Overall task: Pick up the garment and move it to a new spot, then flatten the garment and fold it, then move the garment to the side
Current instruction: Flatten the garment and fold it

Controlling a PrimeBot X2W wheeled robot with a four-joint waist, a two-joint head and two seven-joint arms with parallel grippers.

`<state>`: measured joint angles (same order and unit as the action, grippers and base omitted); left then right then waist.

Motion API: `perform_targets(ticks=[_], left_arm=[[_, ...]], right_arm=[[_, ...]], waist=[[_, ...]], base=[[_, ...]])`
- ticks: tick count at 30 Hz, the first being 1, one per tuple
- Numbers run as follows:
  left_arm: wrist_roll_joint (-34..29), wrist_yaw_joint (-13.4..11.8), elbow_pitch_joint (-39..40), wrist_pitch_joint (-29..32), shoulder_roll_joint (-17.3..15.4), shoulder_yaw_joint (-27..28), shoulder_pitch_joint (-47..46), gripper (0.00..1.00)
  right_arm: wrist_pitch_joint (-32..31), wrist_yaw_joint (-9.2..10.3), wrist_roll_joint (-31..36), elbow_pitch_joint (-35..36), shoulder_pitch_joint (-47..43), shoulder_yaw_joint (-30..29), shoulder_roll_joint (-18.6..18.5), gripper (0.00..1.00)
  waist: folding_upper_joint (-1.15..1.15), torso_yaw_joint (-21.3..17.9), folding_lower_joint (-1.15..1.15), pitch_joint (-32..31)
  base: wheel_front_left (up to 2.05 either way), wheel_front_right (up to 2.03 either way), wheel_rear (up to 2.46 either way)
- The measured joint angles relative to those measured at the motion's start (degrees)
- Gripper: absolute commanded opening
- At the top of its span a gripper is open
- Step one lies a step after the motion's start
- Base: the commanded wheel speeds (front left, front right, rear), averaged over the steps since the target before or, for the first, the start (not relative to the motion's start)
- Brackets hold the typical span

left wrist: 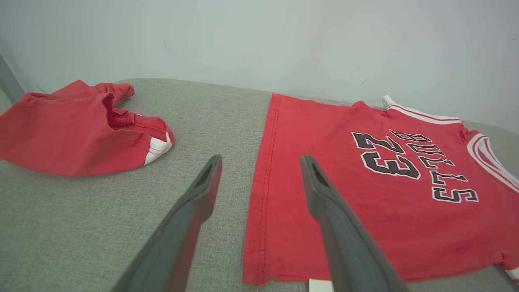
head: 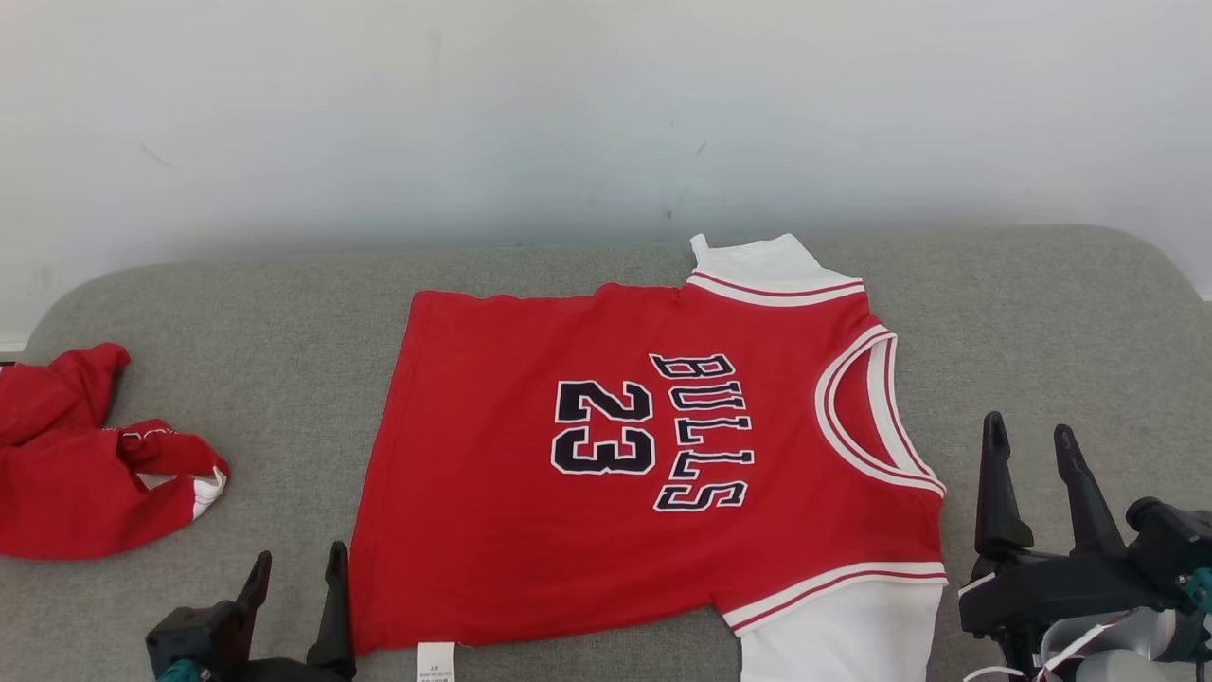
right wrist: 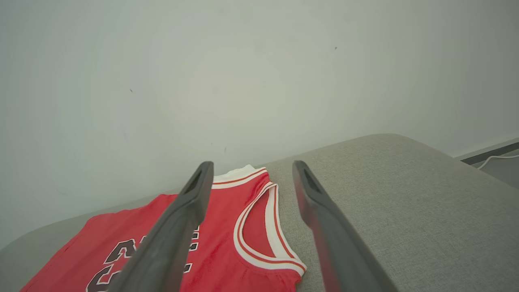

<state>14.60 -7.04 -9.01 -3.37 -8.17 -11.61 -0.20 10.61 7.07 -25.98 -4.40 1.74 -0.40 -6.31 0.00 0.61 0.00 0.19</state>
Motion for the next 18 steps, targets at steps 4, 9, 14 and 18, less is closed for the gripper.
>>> perform_targets(ticks=[4, 9, 14, 18], left_arm=[[0.0, 0.0, -0.68, 2.26, 0.01, -0.4, 0.0, 1.0], [0.11, 0.8, -3.87, 6.39, -0.85, -1.78, 0.04, 1.0], [0.59, 1.52, -7.31, 10.0, -1.25, -2.01, -0.06, 1.0], [1.32, 1.59, -9.24, 12.21, -1.27, -1.97, -0.52, 1.0]], right_arm=[[0.02, -0.01, 0.47, -0.73, 0.01, 0.56, 0.16, 1.0], [0.05, -0.11, 0.92, -1.01, 0.26, 1.6, 0.34, 1.0], [0.07, -0.35, 1.14, -1.41, 1.53, 2.14, 0.54, 1.0], [0.08, -0.52, 1.15, -2.15, 1.6, 2.22, 0.55, 1.0]], waist=[[0.0, 0.05, 0.0, 0.2], [0.0, -0.29, 0.0, 0.69], [0.0, -1.21, 0.0, 1.53], [0.0, -1.97, 0.0, 2.23]], base=[[0.0, 0.0, 0.0], [0.0, 0.0, 0.0], [0.0, 0.0, 0.0], [0.0, 0.0, 0.0]])
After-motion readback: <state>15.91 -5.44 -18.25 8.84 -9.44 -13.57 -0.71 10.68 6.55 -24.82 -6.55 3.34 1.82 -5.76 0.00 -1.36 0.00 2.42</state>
